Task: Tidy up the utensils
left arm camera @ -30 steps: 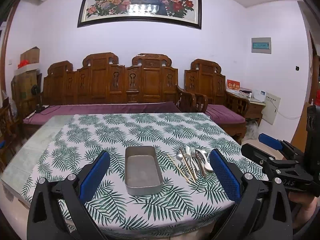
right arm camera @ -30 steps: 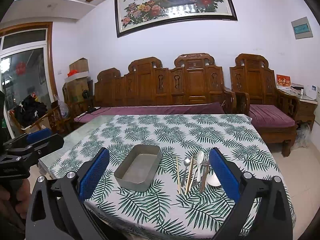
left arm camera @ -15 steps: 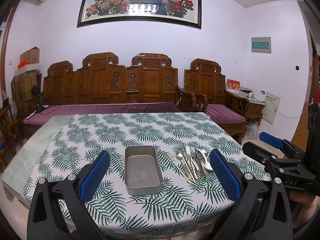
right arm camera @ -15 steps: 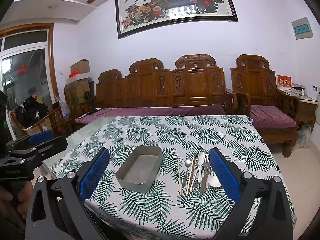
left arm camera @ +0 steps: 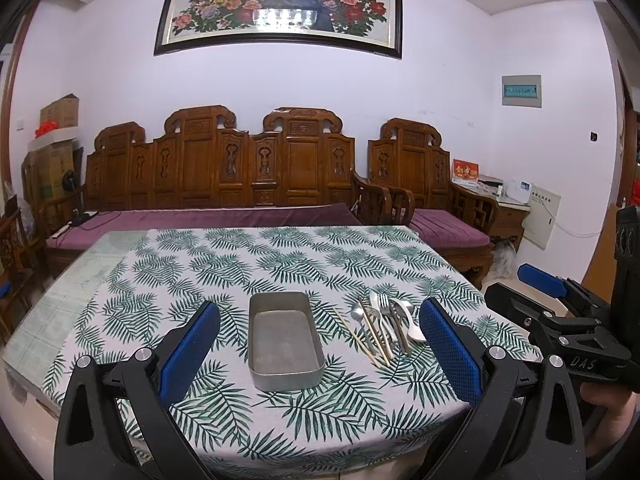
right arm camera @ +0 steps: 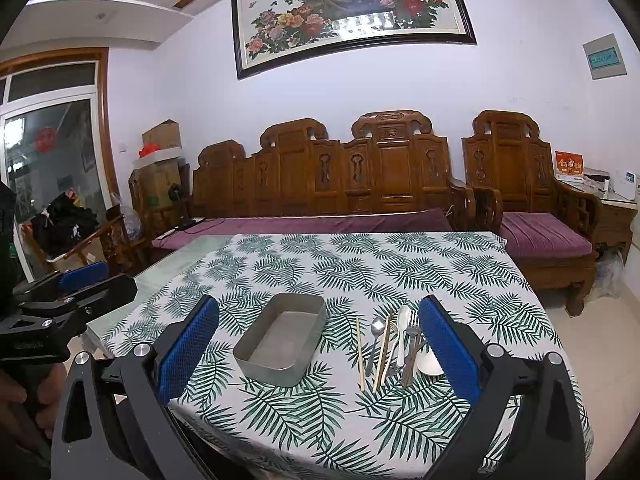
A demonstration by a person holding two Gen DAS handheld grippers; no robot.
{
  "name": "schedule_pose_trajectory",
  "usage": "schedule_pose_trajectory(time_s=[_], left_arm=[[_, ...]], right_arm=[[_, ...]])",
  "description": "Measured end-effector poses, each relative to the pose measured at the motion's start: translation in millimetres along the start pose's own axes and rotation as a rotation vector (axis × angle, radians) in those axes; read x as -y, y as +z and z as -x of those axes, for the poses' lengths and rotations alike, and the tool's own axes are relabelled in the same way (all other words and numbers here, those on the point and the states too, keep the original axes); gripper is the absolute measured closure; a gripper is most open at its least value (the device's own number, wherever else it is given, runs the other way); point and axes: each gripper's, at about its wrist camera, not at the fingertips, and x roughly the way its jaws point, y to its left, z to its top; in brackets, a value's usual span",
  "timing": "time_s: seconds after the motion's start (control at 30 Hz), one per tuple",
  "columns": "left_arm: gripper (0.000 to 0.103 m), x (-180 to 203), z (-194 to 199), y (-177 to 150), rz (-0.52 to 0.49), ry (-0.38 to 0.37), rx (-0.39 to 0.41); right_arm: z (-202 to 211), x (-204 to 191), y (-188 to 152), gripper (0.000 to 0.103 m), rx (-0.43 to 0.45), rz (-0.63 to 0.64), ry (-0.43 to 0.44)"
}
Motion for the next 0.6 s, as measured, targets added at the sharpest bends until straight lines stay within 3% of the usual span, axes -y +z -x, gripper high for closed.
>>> schedule_pose_trajectory(time_s=[0.6], left_arm=[[0.007, 3.4, 6.5, -0.9, -0.003, -0.015, 0.014]], right_arm=[[3.2, -4.6, 4.3, 0.003, 0.003, -0.001, 0.004]])
